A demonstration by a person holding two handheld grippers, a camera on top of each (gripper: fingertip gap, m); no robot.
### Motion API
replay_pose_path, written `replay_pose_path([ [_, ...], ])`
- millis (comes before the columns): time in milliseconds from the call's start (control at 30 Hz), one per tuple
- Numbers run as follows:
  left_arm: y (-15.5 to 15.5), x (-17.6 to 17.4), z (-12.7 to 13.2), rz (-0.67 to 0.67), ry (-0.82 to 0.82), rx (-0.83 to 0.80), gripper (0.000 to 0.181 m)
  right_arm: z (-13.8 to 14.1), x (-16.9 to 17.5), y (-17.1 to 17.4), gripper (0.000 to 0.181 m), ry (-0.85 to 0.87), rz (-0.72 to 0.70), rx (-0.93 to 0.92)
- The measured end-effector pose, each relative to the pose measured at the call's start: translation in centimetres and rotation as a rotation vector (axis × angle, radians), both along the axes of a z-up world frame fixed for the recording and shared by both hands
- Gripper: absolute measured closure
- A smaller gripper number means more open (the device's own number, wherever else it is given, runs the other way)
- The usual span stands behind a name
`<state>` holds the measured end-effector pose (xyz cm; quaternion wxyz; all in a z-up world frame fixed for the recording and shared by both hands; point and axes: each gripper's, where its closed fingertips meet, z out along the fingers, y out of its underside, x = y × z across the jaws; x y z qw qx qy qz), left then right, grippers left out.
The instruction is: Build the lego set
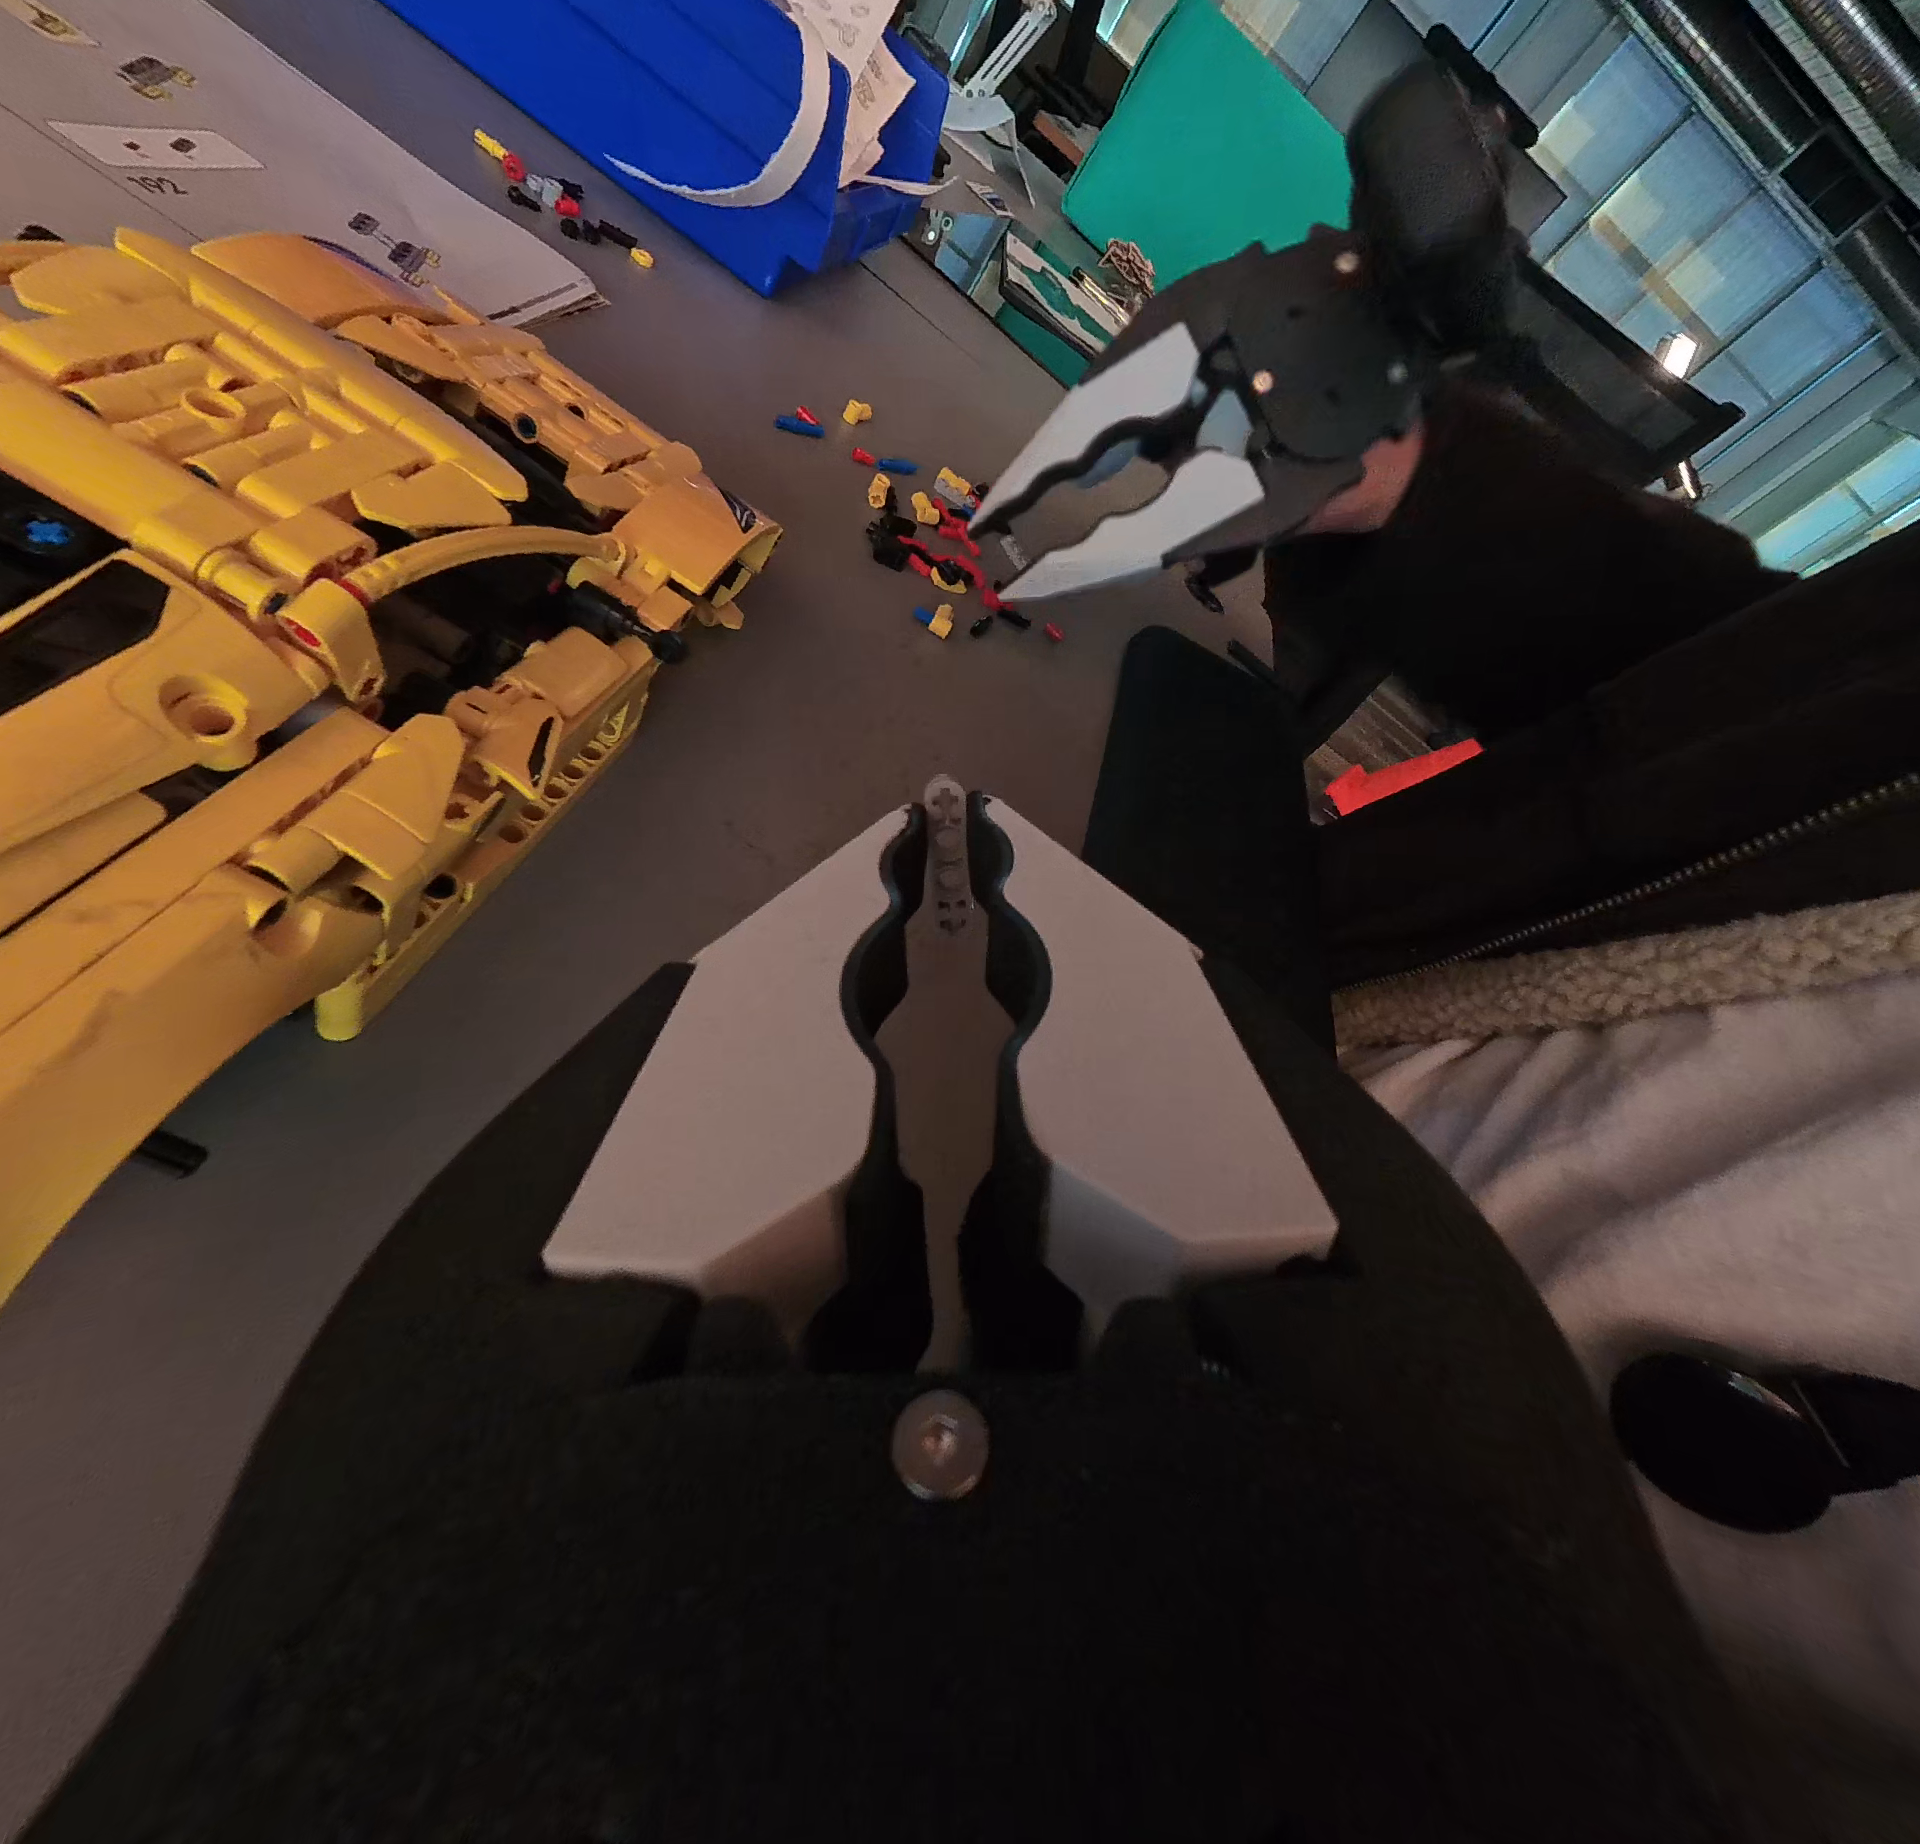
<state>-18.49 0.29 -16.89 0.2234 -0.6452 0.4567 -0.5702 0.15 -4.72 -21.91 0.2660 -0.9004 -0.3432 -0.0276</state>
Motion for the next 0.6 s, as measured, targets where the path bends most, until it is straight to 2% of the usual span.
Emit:
replay_pose_path([
  [100,0.1,0.0,0.0,0.003,0.001,0.0,0.174,-0.4,0.0,0.5,0.156,0.256,-0.109,-0.027],
  [167,0.2,0.0,0.0,0.008,0.001,-0.002,0.175,-0.9,0.0,0.5,0.156,0.326,-0.186,-0.048],
  [233,0.2,0.0,-0.1,0.008,0.004,-0.003,0.174,-1.1,0.3,0.5,0.156,0.322,-0.297,-0.026],
  [300,0.2,0.0,-0.2,0.006,0.009,-0.001,0.174,-1.1,1.0,0.3,0.155,0.271,-0.503,0.007],
  [333,0.2,0.0,-0.2,0.006,0.009,-0.002,0.174,-0.8,0.4,0.2,0.148,0.284,-0.548,0.027],
  [400,0.2,0.1,-0.1,0.004,0.005,-0.006,0.174,-0.3,0.4,0.2,0.147,0.231,-0.65,0.118],
  [500,0.0,0.1,0.0,-0.004,-0.001,-0.014,0.174,-0.5,0.2,0.3,0.15,0.16,-0.691,0.169],
  [600,0.0,0.1,0.0,-0.008,-0.005,-0.017,0.174,-1.5,-0.4,0.3,0.149,0.191,-0.71,0.132],
])
